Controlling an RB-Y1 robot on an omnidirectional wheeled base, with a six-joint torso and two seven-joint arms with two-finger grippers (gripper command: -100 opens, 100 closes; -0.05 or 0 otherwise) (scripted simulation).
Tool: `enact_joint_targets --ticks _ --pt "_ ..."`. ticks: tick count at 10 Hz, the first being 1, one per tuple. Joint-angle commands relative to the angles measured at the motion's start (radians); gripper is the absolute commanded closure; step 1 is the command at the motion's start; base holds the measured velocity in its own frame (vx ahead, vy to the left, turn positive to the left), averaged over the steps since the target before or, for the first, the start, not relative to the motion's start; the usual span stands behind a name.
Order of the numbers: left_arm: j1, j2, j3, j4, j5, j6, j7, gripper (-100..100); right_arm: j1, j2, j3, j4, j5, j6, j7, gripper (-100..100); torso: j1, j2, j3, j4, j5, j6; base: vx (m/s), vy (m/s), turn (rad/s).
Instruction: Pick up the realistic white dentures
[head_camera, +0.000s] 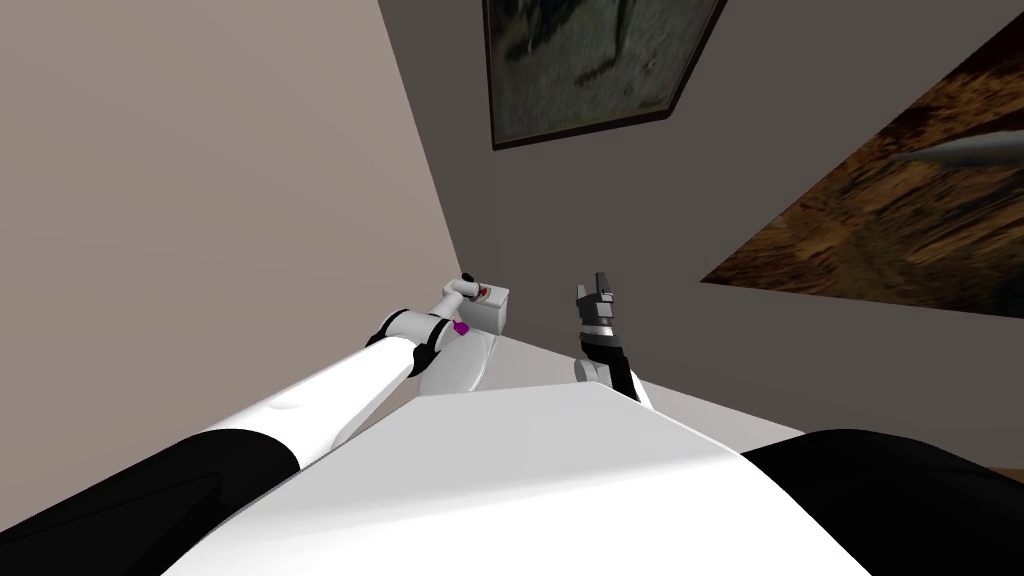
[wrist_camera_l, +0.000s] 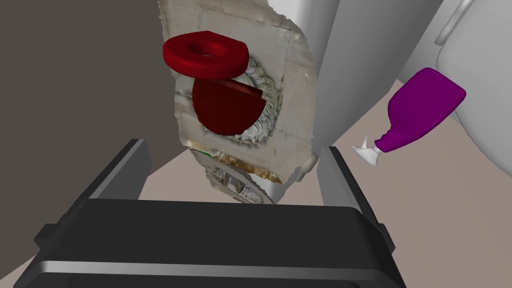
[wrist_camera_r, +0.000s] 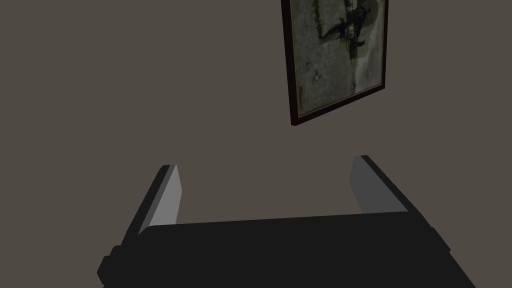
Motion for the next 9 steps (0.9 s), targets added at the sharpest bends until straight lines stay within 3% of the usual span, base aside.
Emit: enact_joint_targets --ticks 1,4,5,8,9 --pt "0.000 0.000 0.000 0.000 0.000 0.000 0.000 -100 0.000 0.000 0.000 0.000 0.000 0.000 0.000 0 0.000 0.000 0.000 0.000 0.000 0.000 0.000 0.000 0.000" --pt "0.000 0.000 0.000 0.000 0.000 0.000 0.000 -100 0.000 0.000 0.000 0.000 0.000 0.000 0.000 0 0.000 0.000 0.000 0.000 0.000 0.000 0.002 -0.003 0.008" --pt "-0.005 -0.003 0.007 -0.022 -0.035 -0.018 0.005 -100 0.000 0.000 0.000 0.000 0.000 0.000 0.000 0 0.000 0.000 0.000 0.000 0.000 0.000 -0.041 0.032 -0.037" --pt "-0.006 -0.003 0.008 -0.028 -0.043 -0.023 0.007 -100 0.000 0.000 0.000 0.000 0.000 0.000 0.000 0 0.002 0.003 0.002 0.001 0.000 0.000 -0.044 0.030 0.010" --pt "-0.010 -0.002 0.012 -0.050 -0.080 -0.043 0.012 -100 0.000 0.000 0.000 0.000 0.000 0.000 0.000 0 0.002 0.003 0.002 0.001 0.000 -0.001 -0.063 0.057 0.082"
